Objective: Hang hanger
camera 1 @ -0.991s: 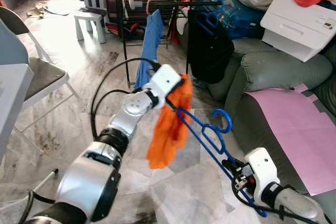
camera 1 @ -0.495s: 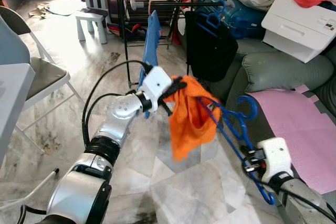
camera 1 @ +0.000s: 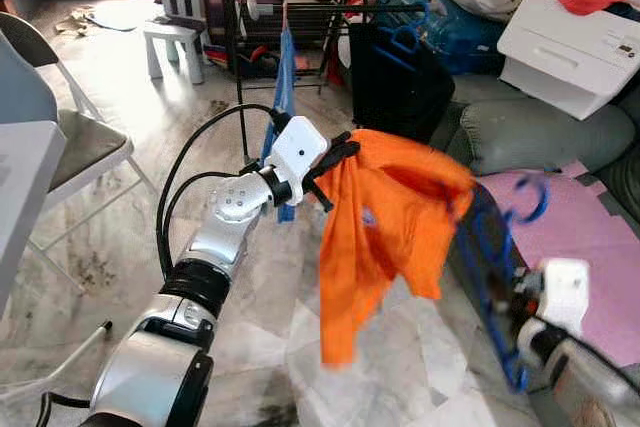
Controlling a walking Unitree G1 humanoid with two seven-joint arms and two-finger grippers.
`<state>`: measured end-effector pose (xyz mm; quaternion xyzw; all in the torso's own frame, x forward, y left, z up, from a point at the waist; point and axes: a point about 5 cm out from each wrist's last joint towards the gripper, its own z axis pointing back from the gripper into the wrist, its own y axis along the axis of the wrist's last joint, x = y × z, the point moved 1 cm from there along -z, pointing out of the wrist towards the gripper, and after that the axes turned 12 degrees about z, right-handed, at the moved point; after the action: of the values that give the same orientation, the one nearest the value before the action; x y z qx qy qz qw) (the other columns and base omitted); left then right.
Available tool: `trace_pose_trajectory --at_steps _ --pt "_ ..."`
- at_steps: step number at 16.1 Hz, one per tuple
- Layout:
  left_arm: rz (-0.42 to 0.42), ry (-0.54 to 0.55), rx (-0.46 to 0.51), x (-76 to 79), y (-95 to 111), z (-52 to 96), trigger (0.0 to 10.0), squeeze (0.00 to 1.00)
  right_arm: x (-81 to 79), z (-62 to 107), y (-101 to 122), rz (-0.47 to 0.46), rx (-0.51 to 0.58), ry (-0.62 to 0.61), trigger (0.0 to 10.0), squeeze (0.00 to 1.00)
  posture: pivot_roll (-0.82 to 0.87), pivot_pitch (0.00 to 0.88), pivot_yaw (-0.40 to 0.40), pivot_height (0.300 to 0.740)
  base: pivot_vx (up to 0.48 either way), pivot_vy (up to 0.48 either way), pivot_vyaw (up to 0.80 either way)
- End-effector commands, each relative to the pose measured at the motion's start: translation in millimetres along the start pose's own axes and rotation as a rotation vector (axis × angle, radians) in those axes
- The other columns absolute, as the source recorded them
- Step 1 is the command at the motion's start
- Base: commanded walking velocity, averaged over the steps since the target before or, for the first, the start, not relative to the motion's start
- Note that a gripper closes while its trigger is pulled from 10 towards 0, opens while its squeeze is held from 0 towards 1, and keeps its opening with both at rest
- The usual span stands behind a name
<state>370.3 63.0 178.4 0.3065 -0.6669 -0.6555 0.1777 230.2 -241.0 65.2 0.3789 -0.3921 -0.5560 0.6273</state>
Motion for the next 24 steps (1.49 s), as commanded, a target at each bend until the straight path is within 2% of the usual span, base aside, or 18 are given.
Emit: trace_pose_trajectory --at_steps 1,2,3,4,5,8,9,11,12,14,17,18,19,20,21,22,23,24 --pt "0.009 -0.024 0.023 4.5 4 -1.3 10.0 0.00 12.3 2.9 -4 -0.044 -0.018 -0.067 10.0 0.00 0.01 0.000 -0.080 0.740 0.000 0.000 0.00" --pt "0.037 -0.080 0.024 12.0 3 0.1 10.0 0.00 23.1 2.7 8 -0.105 0.047 -0.135 10.0 0.00 0.01 0.000 -0.078 0.740 0.000 0.000 0.00" --pt "0.052 -0.109 0.020 16.3 0 0.8 10.0 0.00 27.1 2.4 15 -0.133 0.085 -0.156 10.0 0.00 0.01 0.000 -0.078 0.740 0.000 0.000 0.00" --pt "0.109 -0.234 -0.019 37.8 -11 4.2 10.0 0.00 37.6 2.0 44 -0.246 0.248 -0.207 10.0 0.00 0.01 0.000 -0.077 0.740 0.000 0.000 0.00" --pt "0.118 -0.264 -0.034 43.7 -14 5.4 10.0 0.00 39.2 2.1 50 -0.282 0.280 -0.212 10.0 0.00 0.01 0.000 -0.077 0.740 0.000 0.000 0.00" --pt "0.163 -0.449 -0.134 78.0 -33 16.5 10.0 0.00 41.8 0.1 81 -0.418 0.429 -0.235 10.0 0.00 0.01 0.000 -0.078 0.740 0.000 0.000 0.00" --pt "0.198 -0.535 -0.182 93.2 -39 25.1 10.0 0.00 41.6 -2.7 92 -0.466 0.472 -0.258 10.0 0.00 0.01 0.000 -0.076 0.740 0.000 0.000 0.00" --pt "0.216 -0.581 -0.210 102.2 -43 30.8 10.0 0.00 34.7 -11.4 103 -0.465 0.493 -0.263 10.0 0.00 0.00 0.000 -0.071 0.740 0.000 0.000 0.00" --pt "0.230 -0.586 -0.212 105.7 -41 28.9 10.0 0.00 20.4 -23.9 123 -0.469 0.534 -0.231 10.0 0.00 0.01 0.000 -0.072 0.740 0.000 0.000 0.00" --pt "0.216 -0.597 -0.215 106.6 -39 25.3 10.0 0.00 3.8 -35.9 151 -0.462 0.599 -0.201 10.0 0.00 0.01 0.000 -0.071 0.740 0.000 0.000 0.00" --pt "0.228 -0.610 -0.245 109.8 -39 29.6 10.0 0.00 -1.2 -37.3 177 -0.471 0.672 -0.208 10.0 0.00 0.02 0.000 -0.071 0.740 0.000 0.000 0.00" --pt "0.244 -0.610 -0.254 111.4 -40 31.1 10.0 0.00 -4.1 -35.2 187 -0.386 0.706 -0.225 10.0 0.00 0.01 0.000 -0.073 0.740 0.000 0.000 0.00" --pt "0.250 -0.610 -0.257 112.8 -40 31.5 10.0 0.00 2.6 -33.9 189 -0.299 0.703 -0.334 10.0 0.00 0.01 0.000 -0.074 0.740 0.000 0.000 0.00" --pt "0.255 -0.604 -0.254 113.4 -40 30.8 10.0 0.00 7.1 -33.9 188 -0.318 0.696 -0.362 10.0 0.00 0.01 0.000 -0.073 0.740 0.000 0.000 0.00" --pt "0.260 -0.597 -0.250 114.5 -40 29.1 10.0 0.00 8.0 -34.3 189 -0.280 0.696 -0.371 10.0 0.00 0.01 0.000 -0.073 0.740 0.000 0.000 0.00" --pt "0.247 -0.574 -0.246 115.4 -41 24.8 10.0 0.00 -10.3 -37.4 187 -0.210 0.688 -0.267 10.0 0.00 0.00 0.000 -0.074 0.740 0.000 0.000 0.00" --pt "0.246 -0.562 -0.244 116.3 -41 22.9 10.0 0.00 -19.0 -38.8 182 -0.196 0.672 -0.224 10.0 0.00 0.00 0.000 -0.074 0.740 0.000 0.000 0.00" --pt "0.250 -0.560 -0.247 117.4 -42 22.5 10.0 0.92 -21.1 -38.4 178 -0.181 0.669 -0.216 10.0 0.00 0.00 0.000 -0.076 0.740 0.000 0.000 0.00"
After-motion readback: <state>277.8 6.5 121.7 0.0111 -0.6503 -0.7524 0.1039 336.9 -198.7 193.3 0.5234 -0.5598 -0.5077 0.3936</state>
